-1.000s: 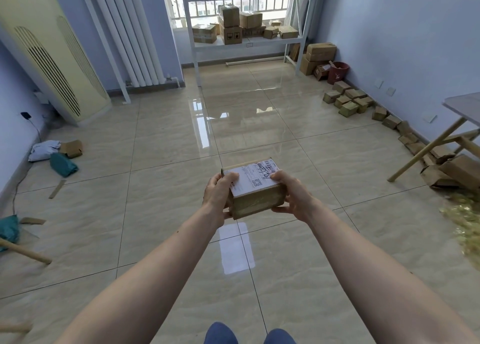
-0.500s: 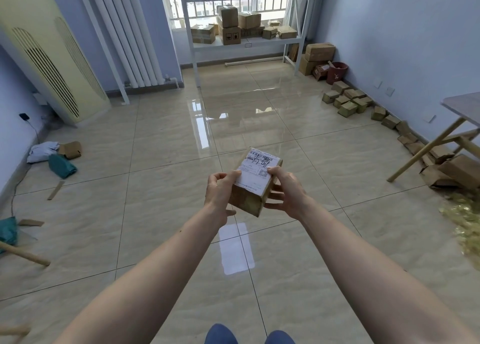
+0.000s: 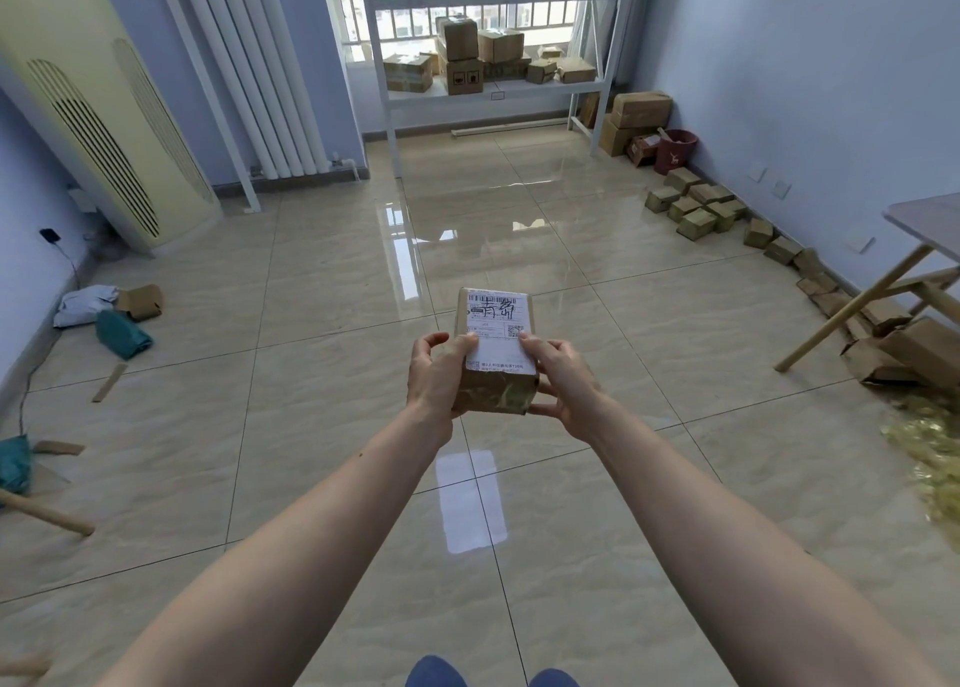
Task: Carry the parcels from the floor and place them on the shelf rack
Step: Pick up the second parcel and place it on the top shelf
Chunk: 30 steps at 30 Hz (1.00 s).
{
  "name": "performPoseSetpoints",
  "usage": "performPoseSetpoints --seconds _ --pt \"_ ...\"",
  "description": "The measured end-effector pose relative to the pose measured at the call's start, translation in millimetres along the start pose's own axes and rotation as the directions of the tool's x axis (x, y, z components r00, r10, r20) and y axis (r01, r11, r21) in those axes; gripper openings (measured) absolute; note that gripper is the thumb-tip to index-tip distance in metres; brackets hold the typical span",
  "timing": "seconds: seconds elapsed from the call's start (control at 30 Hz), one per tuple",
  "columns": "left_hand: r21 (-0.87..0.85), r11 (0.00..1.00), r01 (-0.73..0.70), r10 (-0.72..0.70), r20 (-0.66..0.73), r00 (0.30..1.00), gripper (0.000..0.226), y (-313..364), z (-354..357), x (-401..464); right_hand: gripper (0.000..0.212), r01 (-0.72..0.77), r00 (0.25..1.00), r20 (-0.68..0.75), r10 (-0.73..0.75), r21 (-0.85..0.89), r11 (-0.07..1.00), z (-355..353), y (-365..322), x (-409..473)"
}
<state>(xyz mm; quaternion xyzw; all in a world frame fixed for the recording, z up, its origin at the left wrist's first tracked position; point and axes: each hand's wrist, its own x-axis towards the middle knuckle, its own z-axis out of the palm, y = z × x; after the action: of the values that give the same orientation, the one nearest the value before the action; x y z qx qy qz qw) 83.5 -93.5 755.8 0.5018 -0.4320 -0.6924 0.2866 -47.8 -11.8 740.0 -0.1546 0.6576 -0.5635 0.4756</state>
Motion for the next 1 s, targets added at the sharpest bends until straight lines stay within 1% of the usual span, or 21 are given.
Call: performPoseSetpoints --seconds 0.17,0.37,0.53,0.67,0.83,1.0 --pt "0.000 1.000 -0.022 0.022 -0.009 1.000 0.049 1.1 14.2 9.2 0.044 0.018 1.000 -0.008 -0.018 -0.021 1.000 -5.2 -4.7 15.0" --pt "0.045 0.999 -0.018 0.018 0.015 1.000 0.043 6.7 25.7 35.2 0.042 0.030 1.000 -0.008 -0.030 -0.011 0.999 -10.3 -14.3 42.3" --pt "0.026 1.000 -0.009 0.008 0.021 1.000 0.042 21.3 28.2 71.4 0.037 0.027 1.000 -0.006 -0.027 -0.007 1.000 -1.6 -31.3 77.3" --pt "0.013 1.000 -0.024 0.023 0.050 0.998 0.045 44.7 24.8 111.0 0.035 0.034 0.999 -0.006 -0.034 -0.008 0.999 14.9 -54.2 114.6" --pt "0.027 0.998 -0.048 0.044 0.112 0.993 0.051 90.2 18.2 174.6 0.031 0.057 0.998 -0.012 -0.057 0.023 0.998 42.1 -93.9 169.8" --pt "0.048 0.996 -0.075 0.066 0.164 0.984 0.049 134.6 17.6 236.3 0.031 0.086 0.996 -0.019 -0.085 0.049 0.995 64.1 -133.1 224.6"
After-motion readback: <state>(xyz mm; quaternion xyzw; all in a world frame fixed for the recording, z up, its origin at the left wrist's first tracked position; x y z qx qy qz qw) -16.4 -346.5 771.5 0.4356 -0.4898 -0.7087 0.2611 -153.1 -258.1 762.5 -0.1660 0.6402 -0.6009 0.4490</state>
